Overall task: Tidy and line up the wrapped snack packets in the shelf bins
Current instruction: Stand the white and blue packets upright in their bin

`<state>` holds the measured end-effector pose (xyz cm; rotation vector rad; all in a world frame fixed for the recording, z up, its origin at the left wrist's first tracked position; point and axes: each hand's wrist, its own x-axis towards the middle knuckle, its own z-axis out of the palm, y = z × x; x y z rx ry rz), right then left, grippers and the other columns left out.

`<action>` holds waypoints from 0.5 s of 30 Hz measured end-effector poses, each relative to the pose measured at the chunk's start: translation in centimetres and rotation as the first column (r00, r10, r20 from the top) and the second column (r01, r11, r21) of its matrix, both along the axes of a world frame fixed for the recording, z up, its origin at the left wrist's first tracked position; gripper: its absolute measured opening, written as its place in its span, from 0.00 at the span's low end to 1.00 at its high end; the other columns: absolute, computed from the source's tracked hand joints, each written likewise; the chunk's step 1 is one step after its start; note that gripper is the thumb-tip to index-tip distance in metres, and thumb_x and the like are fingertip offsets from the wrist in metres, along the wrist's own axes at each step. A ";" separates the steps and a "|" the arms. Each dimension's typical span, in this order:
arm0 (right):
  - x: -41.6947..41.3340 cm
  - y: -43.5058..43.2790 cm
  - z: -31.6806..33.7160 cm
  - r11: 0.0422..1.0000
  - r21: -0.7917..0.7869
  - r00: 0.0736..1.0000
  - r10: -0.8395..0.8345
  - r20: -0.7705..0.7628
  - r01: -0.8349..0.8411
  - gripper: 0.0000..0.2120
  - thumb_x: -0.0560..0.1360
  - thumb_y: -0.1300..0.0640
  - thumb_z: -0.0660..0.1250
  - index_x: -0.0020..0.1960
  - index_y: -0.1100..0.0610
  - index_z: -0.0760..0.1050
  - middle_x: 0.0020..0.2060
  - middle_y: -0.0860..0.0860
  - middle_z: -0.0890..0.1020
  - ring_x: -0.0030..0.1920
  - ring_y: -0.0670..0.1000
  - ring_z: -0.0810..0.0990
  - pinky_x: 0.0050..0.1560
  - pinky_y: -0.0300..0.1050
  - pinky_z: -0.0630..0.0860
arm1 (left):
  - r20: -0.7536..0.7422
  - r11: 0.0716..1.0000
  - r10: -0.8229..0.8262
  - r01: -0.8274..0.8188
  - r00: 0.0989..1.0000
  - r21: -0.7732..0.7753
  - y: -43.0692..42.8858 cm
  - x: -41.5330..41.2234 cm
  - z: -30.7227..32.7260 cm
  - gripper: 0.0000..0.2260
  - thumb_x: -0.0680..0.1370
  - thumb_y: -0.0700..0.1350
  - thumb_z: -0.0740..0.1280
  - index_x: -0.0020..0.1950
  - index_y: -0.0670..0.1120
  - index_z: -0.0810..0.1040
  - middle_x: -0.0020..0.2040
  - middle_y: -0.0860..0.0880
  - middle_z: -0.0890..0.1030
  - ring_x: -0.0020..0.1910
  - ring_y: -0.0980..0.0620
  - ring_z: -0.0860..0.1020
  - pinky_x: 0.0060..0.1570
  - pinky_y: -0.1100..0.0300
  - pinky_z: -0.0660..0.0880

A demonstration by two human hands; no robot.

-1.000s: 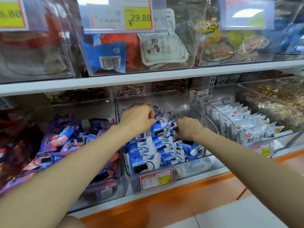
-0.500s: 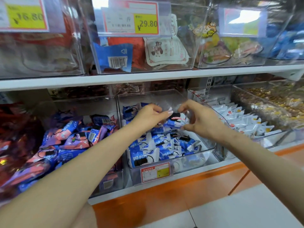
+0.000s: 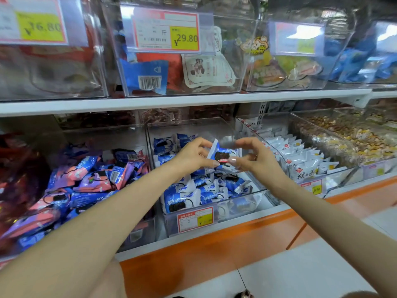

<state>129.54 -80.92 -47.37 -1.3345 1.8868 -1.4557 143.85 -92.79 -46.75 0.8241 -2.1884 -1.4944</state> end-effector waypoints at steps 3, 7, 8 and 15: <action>-0.2 -0.2 0.3 1.000 -0.015 0.975 -0.007 0.223 0.011 0.13 0.70 0.68 0.71 0.52 0.60 0.74 0.34 0.51 0.79 0.32 0.44 0.79 0.35 0.35 0.77 | -0.025 0.998 -0.050 0.049 0.998 -0.041 0.1 0.1 0.3 0.14 0.73 0.39 0.71 0.55 0.48 0.73 0.46 0.49 0.79 0.38 0.58 0.77 0.37 0.68 0.73; -0.2 -0.4 0.5 0.999 -0.041 0.951 0.017 0.310 -0.004 0.11 0.68 0.71 0.71 0.46 0.60 0.76 0.26 0.47 0.80 0.29 0.43 0.80 0.33 0.35 0.77 | -0.069 0.998 -0.044 0.041 0.997 -0.041 0.3 0.3 0.5 0.04 0.76 0.47 0.68 0.44 0.49 0.75 0.31 0.55 0.76 0.26 0.64 0.72 0.28 0.73 0.68; -0.1 -0.4 0.5 0.999 -0.035 0.945 0.011 0.326 0.000 0.10 0.68 0.71 0.71 0.46 0.61 0.76 0.26 0.47 0.80 0.30 0.44 0.80 0.33 0.35 0.77 | -0.084 0.999 -0.032 0.029 0.996 -0.033 0.2 0.3 0.4 0.05 0.76 0.47 0.67 0.42 0.48 0.75 0.29 0.56 0.75 0.26 0.63 0.72 0.27 0.72 0.68; -0.2 -0.5 0.5 0.999 -0.014 0.898 -0.029 0.439 0.040 0.04 0.74 0.66 0.66 0.47 0.63 0.80 0.35 0.54 0.83 0.31 0.44 0.81 0.32 0.34 0.78 | -0.088 0.999 -0.018 0.022 0.996 0.046 0.0 0.5 0.2 0.05 0.75 0.45 0.68 0.45 0.45 0.75 0.36 0.51 0.80 0.34 0.56 0.76 0.38 0.62 0.76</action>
